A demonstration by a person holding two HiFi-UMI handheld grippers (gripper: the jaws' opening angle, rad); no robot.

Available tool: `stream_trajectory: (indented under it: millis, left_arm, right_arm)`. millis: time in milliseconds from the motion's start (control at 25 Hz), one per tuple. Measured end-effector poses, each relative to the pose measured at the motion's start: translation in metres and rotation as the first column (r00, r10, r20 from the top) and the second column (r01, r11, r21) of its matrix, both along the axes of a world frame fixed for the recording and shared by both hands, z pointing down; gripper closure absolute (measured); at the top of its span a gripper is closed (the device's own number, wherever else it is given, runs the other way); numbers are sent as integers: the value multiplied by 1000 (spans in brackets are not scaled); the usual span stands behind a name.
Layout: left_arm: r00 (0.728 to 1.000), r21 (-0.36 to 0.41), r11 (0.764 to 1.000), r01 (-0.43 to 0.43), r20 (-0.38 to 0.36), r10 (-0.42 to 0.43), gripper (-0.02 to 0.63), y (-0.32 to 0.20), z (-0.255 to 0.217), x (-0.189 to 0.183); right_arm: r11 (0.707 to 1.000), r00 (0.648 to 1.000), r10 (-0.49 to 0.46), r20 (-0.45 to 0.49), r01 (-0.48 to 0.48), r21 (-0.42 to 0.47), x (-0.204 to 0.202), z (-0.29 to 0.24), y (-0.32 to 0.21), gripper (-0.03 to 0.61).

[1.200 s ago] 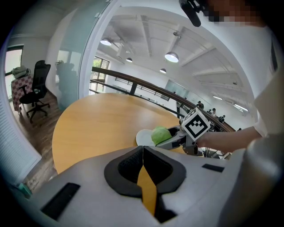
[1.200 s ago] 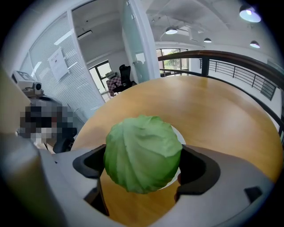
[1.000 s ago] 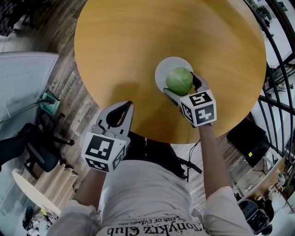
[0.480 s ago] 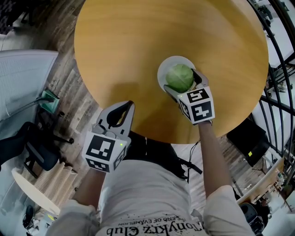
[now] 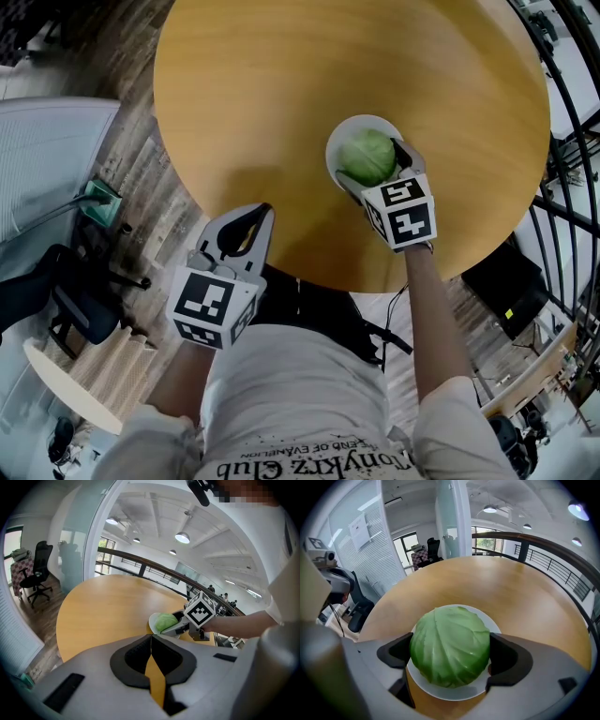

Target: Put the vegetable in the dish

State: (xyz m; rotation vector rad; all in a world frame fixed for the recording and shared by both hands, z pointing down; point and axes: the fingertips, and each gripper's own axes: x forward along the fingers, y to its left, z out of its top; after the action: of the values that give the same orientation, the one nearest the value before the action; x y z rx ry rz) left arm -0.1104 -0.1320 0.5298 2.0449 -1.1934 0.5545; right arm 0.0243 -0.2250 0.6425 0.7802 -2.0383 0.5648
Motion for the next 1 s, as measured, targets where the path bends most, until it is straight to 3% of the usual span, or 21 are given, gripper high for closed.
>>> stream_trajectory:
  millis: [600,840,1000]
  left_arm:
    - [1000,-10,1000,16,2,-16,591,0,1,-2]
    - [1000,9,1000,25,-2,-25,591,1,-8,-5]
    - [1000,38,999,20,1,-20,591,-6,-28,1]
  right_arm:
    - [1000,999,6,42,-5,-11,-2,-4,-4,104]
    - [998,998,4,61,-8,63,-9,-40,-14,106]
    - [995,991,6,130,-19,100,-9,-82,-11,107]
